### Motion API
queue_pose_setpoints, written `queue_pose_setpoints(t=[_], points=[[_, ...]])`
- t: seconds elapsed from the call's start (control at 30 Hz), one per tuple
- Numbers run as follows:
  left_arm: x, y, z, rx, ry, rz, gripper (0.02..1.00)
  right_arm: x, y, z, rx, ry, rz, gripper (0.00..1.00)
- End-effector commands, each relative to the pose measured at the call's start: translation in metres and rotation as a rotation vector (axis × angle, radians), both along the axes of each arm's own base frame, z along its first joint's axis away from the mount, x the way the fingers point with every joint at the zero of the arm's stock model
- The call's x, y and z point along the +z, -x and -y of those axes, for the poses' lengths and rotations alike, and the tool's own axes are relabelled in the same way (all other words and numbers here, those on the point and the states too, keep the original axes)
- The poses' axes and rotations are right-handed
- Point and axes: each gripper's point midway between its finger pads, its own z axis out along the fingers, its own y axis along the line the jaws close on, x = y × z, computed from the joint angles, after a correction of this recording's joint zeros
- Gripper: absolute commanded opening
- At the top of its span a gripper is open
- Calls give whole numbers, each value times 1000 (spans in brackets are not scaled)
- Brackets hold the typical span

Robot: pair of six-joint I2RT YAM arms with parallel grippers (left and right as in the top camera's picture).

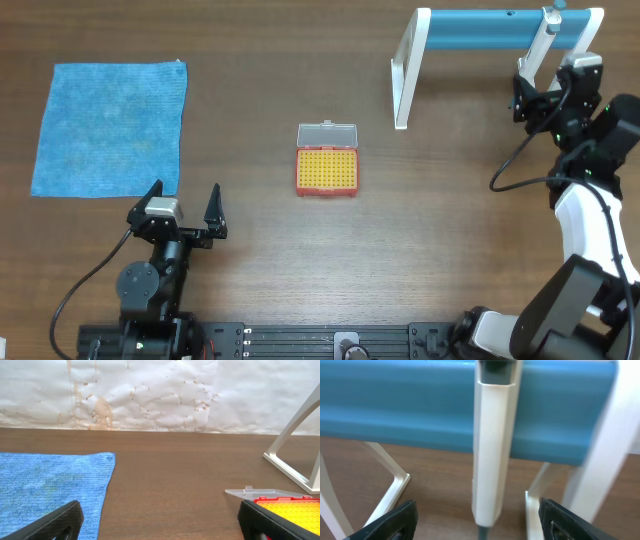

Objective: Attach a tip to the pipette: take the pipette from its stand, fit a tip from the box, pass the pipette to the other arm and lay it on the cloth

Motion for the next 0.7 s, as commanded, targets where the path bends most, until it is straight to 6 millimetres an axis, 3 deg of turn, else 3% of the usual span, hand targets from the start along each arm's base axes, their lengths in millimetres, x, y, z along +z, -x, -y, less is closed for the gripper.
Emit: queue_pose_setpoints(t=[0.03,0.5,0.7], points=[[-1,0,-1,8,-10,-1,998,-2,-17,1,-14,-11,-9,796],[-1,0,-1,8,-10,-1,998,-13,-38,3,-83,-44,14,752],[-1,0,-1,8,-10,-1,998,-13,-40,-3,-71,-48,13,603]])
